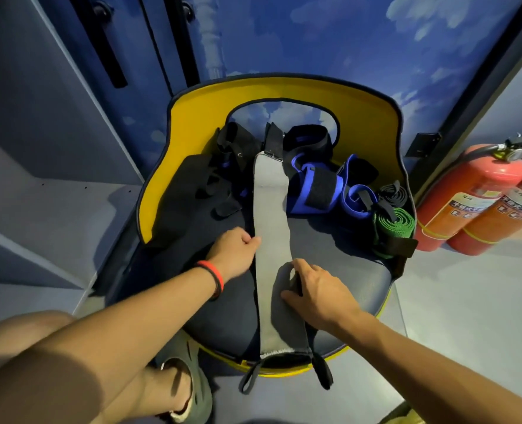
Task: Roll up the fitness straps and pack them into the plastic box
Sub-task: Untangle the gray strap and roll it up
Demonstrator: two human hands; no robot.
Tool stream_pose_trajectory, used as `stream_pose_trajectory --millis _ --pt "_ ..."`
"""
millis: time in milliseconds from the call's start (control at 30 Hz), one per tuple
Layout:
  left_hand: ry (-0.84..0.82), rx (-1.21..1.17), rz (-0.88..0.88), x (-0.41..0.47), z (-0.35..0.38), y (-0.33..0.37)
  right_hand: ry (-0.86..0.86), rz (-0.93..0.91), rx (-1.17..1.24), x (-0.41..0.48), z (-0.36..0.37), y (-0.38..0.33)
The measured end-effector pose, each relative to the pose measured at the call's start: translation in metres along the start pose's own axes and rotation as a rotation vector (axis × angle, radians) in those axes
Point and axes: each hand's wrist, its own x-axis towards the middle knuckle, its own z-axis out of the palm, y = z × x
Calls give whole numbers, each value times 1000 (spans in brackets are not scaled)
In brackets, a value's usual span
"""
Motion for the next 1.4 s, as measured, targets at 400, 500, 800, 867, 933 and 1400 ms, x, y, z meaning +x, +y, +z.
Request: stream_pose_trajectory --millis 400,500,800,867,933,1400 --pt "94 -258 -66 -33 37 -16 130 65 191 -11 13 8" --pt "79 -317 -80 -20 34 -10 192 -37 220 -11 11 13" --pt "128 -229 -19 14 30 4 98 -340 -7 -26 8 20" --pt "124 -211 -12 14 29 2 46 -361 -87 -31 6 24" --pt "92 -193 -6 10 27 0 17 -398 -178 -36 8 26" --pt "-121 555 759 -138 13 -24 33 -516 -225 -49 24 30"
